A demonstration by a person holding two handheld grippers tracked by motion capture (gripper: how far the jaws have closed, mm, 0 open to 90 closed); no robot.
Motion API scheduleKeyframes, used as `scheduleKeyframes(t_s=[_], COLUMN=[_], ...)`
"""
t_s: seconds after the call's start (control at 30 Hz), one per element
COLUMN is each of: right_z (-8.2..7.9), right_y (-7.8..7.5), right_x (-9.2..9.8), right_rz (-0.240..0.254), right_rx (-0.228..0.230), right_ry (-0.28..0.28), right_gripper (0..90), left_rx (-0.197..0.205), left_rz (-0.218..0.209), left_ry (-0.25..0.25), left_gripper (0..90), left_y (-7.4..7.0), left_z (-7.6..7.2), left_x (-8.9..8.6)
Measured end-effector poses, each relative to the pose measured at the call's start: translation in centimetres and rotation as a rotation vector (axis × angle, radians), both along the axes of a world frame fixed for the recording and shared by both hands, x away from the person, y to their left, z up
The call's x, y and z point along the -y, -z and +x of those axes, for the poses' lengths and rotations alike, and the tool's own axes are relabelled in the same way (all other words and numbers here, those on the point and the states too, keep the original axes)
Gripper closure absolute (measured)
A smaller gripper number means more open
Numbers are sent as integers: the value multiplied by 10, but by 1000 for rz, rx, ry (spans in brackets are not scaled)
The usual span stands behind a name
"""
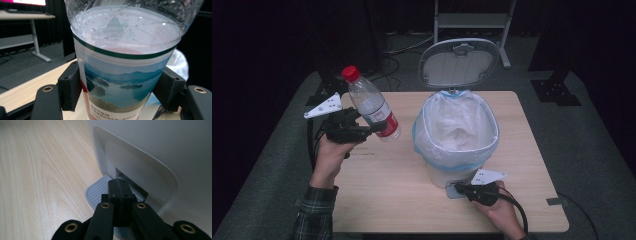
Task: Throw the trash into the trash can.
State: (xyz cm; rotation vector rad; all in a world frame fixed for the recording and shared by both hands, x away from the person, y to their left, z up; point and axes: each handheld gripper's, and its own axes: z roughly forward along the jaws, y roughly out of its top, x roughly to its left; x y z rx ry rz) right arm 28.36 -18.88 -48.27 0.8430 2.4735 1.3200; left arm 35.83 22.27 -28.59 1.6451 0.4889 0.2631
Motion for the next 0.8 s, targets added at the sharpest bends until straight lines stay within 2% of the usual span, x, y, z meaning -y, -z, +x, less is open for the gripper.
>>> scheduleKeyframes(t_s=[0.1, 0.3, 0.53, 0.8], right_z=[0, 0, 0, 0], right_y=[0, 0, 0, 0], right_x=[0, 0, 0, 0], right_rz=[-1, 0, 2, 2], right_rx=[1, 0, 0, 0], right_ry=[0, 0, -1, 0], right_gripper=[900, 900, 900, 900], left_rx=[6, 16, 38, 56], left_rz=[-25, -48, -84, -116], left_ry=[16, 39, 77, 117], left_gripper=[309, 310, 311, 311], left_y=[-6, -12, -27, -35], left_z=[0, 0, 0, 1], left_x=[5, 15, 28, 46])
